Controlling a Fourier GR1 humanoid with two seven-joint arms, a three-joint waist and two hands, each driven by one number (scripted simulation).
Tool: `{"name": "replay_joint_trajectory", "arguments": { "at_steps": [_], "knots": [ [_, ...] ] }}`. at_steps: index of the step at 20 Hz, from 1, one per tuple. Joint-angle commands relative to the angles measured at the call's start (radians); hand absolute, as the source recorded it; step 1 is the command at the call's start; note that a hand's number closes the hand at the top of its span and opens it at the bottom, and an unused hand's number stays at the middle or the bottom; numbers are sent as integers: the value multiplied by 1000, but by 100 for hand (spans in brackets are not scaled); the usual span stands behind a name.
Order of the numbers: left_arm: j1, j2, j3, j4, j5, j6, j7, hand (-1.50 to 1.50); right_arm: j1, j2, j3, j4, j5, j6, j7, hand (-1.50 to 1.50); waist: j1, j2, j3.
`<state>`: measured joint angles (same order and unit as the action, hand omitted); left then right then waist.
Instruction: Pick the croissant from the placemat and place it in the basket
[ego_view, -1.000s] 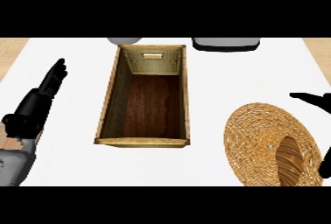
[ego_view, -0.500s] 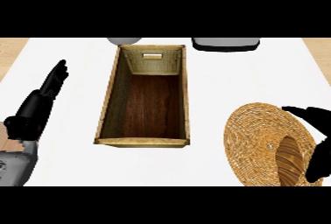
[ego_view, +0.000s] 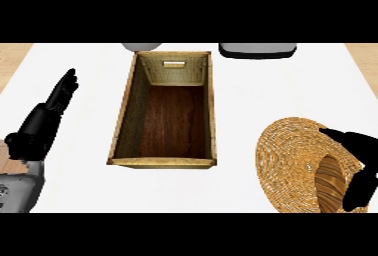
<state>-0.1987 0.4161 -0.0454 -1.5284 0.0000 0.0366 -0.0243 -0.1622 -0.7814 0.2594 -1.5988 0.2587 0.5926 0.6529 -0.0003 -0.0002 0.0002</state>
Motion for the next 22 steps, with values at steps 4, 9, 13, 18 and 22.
{"name": "replay_joint_trajectory", "arguments": {
  "at_steps": [4,9,13,18,22],
  "knots": [
    [69,-82,-14,-55,-74,23,-3,0,13,54,-73,47,108,17,-83,-150,3,0,0],
    [15,-30,90,-32,-36,-84,3,0,66,156,-90,-5,173,19,-39,-150,0,0,0],
    [18,-96,47,-49,-108,-45,29,0,110,214,-77,-15,245,-6,-70,-150,-1,0,0],
    [36,-125,52,-71,-132,-53,35,0,77,206,-148,66,269,57,-117,-150,2,0,0],
    [19,-107,93,-112,-115,-99,80,0,129,227,-158,53,327,45,-148,-150,0,-1,0]
  ]
}}
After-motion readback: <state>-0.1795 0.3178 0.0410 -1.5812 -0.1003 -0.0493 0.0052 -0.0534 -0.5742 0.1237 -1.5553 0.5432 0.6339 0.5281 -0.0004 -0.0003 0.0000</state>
